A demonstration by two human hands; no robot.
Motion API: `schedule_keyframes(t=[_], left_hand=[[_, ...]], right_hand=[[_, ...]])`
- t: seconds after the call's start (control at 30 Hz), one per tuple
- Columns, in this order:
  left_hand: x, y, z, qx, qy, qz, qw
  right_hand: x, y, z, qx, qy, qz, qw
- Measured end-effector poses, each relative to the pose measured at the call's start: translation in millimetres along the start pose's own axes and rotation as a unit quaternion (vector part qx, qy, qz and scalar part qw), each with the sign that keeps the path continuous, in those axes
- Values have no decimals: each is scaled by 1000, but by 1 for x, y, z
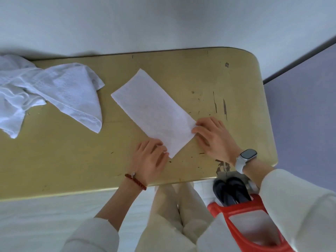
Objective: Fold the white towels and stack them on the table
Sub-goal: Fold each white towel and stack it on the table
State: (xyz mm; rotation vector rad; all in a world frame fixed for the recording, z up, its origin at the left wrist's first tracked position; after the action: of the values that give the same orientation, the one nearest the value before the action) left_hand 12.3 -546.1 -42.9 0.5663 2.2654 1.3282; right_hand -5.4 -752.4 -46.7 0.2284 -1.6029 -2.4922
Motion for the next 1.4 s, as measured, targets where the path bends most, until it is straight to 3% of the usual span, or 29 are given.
schedule_keyframes(t=[0.2, 0.33, 0.53, 0.7, 0.8, 0.9, 1.03, 1.2, 1.4], left_hand=[[4, -17, -6, -77, 110, 47, 990], [-8, -19, -8, -107, 153, 36, 982], [-12, -7, 3, -93, 49, -42, 994], [-16, 19, 4, 18, 0, -82, 997], [-22, 40, 3, 117, 130, -45, 984], [-22, 46, 7, 237, 285, 8, 929], [-21, 51, 10, 254, 298, 23, 920], [-40, 52, 29, 256, 387, -51, 884], [-72, 35, 64, 174, 480, -72, 857]], right_hand=[[-13, 1, -3, 17, 56, 19, 998], [-16, -7, 0, 48, 29, 1, 998], [-18, 2, 11, -48, -33, 13, 998], [-12, 13, 22, -199, -78, -26, 977], [-8, 20, 29, -243, -107, 11, 964], [-8, 22, 36, -222, -100, 92, 966], [-15, 27, 37, -197, -96, 136, 966], [-63, 40, 45, -322, -189, 35, 927], [-119, 9, 45, -252, -262, -37, 931]])
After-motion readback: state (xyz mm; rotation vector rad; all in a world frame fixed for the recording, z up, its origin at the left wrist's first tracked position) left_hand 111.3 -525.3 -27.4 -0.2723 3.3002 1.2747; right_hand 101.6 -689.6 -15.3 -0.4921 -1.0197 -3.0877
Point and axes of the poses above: each hand's wrist, its own x-axis away from the middle knuckle, its own y-axis out of the back of the hand, z = x × y, the point moved 4 cm from there along -x, towards the middle knuckle, and after that the axes turned 1 degree about y, right-handed, at the moved point
